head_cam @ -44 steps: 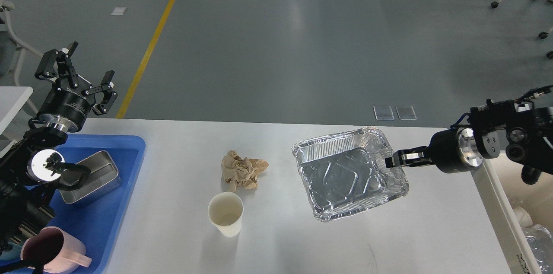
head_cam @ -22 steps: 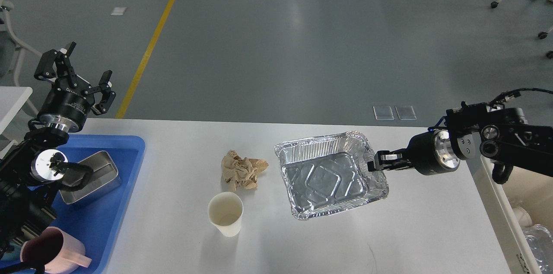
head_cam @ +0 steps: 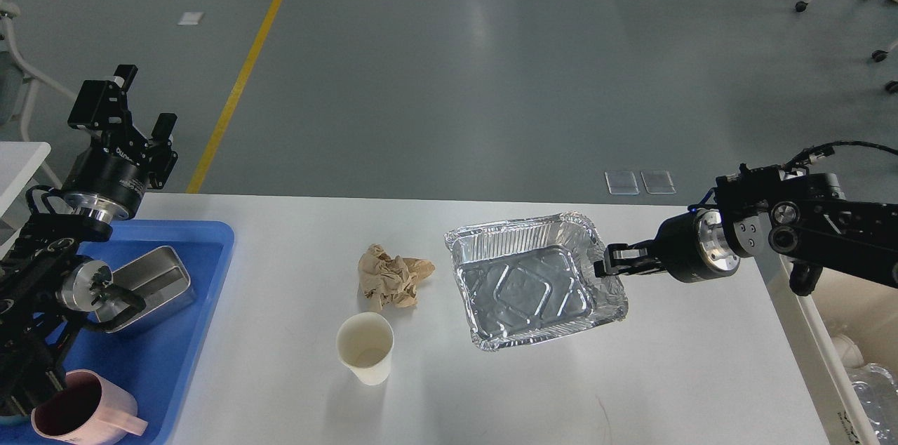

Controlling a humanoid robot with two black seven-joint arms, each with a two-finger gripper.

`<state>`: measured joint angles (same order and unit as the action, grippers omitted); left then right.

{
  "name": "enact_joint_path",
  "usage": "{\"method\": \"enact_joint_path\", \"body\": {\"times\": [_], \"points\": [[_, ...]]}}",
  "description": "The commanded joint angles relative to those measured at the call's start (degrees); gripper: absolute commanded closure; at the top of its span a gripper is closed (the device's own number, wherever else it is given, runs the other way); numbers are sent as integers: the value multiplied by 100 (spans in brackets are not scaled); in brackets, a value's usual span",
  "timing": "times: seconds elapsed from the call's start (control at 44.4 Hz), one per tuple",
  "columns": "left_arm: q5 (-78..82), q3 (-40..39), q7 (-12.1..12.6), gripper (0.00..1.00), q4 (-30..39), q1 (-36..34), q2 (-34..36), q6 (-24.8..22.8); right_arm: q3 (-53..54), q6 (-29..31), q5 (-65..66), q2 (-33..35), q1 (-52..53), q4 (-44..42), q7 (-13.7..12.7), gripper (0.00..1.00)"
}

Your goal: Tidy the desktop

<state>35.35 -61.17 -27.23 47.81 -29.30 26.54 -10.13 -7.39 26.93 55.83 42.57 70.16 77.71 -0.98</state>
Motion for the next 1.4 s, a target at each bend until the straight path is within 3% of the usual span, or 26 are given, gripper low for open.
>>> {"method": "enact_joint_path", "body": {"times": [0.0,0.068,0.158,0.315,0.383,0.54,0.585,0.608,0.675,0.811,0.878,0.901,1.013,1.081,1.148,1.283,1.373], "points": [[-11,-52,516,2,36,56,70,-796,-87,-3,7,-20,15,-10,-17,100],[-11,8,622,3,97,91,245,-1085,-96,-12,7,-64,15,-19,-17,100],[-2,140,780,4,176,91,430,-1078,-96,-21,7,-82,15,-27,-25,100],[6,843,1931,4,668,65,1185,-903,-114,-21,7,-73,15,-27,-25,100],[6,1186,2204,4,993,56,1598,-710,-114,-21,7,-82,15,-27,-17,100],[7,1582,2292,4,1714,91,2618,-314,-114,-29,7,-117,7,-27,-17,100],[7,1626,2292,4,1811,91,2768,-296,-114,-29,7,-117,7,-27,-17,100],[-2,1705,2301,4,2168,100,3247,-270,-96,-29,7,-117,-2,-27,-17,100],[-11,1732,2319,4,2496,100,3778,-261,-96,-38,7,-117,7,-27,-17,100],[-81,1740,2468,3,2953,108,4402,-357,-96,-38,7,-117,-2,-27,-17,100],[-204,1749,2574,3,3006,109,4535,-428,-114,-47,7,-117,-11,-27,-17,100],[-396,1775,2765,3,3006,100,4640,-471,-114,-47,7,-117,-11,-19,-17,100],[-468,1899,3205,3,2972,65,4746,-376,-114,-56,7,-126,-11,-19,-17,100],[-416,1899,3470,3,2954,73,4772,-78,-114,-56,7,-134,-11,-19,-17,100],[-354,1908,3505,3,2971,38,4790,318,-114,-56,7,-143,-11,-19,-17,100],[356,1907,3540,3,2963,21,4755,538,-96,-56,7,-152,-11,-19,-17,100],[1305,1907,3576,3,2945,73,4676,1056,-113,-56,7,-152,-11,-10,-17,100]]}}
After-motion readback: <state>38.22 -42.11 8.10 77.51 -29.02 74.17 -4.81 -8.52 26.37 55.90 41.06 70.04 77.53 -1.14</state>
